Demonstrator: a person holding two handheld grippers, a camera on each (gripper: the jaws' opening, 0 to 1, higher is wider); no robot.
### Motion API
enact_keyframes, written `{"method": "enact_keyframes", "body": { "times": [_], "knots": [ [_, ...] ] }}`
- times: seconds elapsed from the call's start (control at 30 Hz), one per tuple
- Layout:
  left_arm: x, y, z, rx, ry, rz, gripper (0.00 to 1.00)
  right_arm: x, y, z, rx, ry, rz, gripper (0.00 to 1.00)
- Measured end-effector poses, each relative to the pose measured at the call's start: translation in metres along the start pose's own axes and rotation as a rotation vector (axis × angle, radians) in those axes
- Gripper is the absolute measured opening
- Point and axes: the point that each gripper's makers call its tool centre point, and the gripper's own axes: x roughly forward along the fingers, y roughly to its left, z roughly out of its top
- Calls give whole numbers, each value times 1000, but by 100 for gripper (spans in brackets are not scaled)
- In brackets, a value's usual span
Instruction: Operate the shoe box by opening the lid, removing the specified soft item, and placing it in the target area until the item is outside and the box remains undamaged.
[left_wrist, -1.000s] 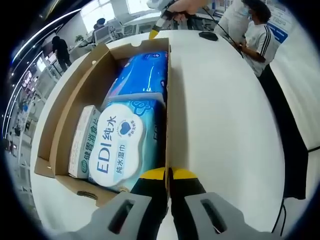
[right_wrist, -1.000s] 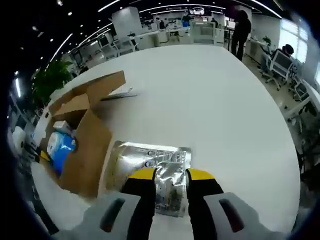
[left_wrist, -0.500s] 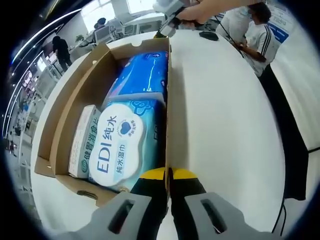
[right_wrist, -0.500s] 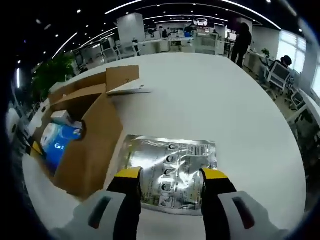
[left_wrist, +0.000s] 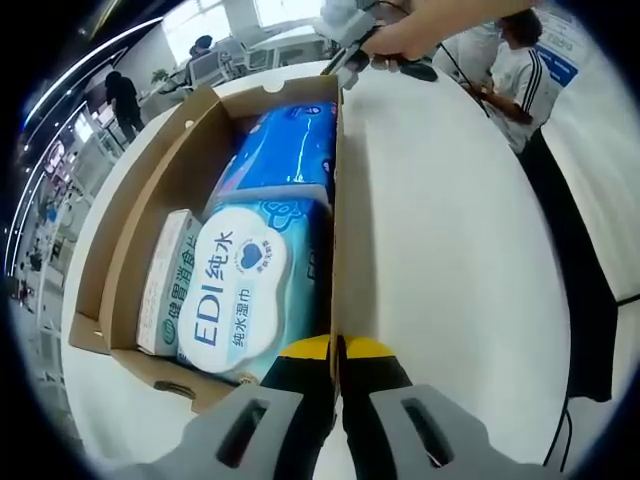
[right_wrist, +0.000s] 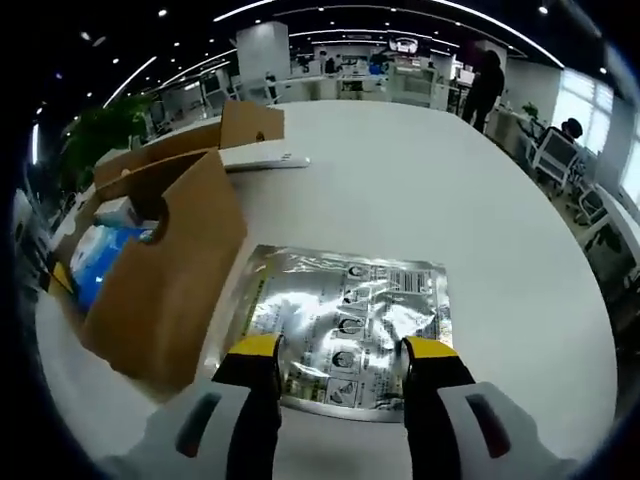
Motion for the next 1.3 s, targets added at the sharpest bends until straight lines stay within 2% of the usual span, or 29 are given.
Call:
{"method": "enact_keyframes", "body": {
  "times": [0.27, 0.6, 0.67, 0.73, 0.77, 0.83, 0.87, 0.93, 1.03, 1.1, 1.2, 1.27, 1.3],
  "knots": [
    [0, 0, 0, -1, 0, -3, 1, 1, -2, -2, -22, -48, 27, 45],
    [0, 1, 0, -4, 1, -1, 1, -2, 0, -4, -90, -32, 62, 43],
    [0, 1, 0, -4, 1, -3, 1, -3, 0, -2, -98, -5, 59, 38],
    [0, 1, 0, -4, 1, -3, 1, -6, -4, 8, -111, -66, 23, 34],
    [0, 1, 0, -4, 1, -2, 1, -7, 1, 10, -119, -73, 32, 34],
    [0, 1, 0, -3, 1, -2, 1, -8, 10, 12, -154, -81, 53, 33],
    [1, 1, 0, -5, 3, -4, 1, -7, 16, 13, -231, -85, 48, 27],
    [0, 1, 0, -8, 4, -5, 1, -7, 20, 15, -284, -95, 40, 23],
    [0, 1, -1, -8, 4, -4, 1, -3, 32, 15, -174, -100, 94, 26],
    [0, 1, 0, -7, 5, -3, 1, 0, 26, 10, -156, -71, 64, 31],
    [0, 1, -1, -7, 7, -3, 1, 2, 24, 10, -125, -79, 49, 35],
    [0, 1, 0, -7, 8, -2, 1, 3, 28, 10, -121, -84, 66, 38],
    [0, 1, 0, -7, 7, -2, 1, 5, 33, 3, -117, -48, 93, 40]
  ]
}}
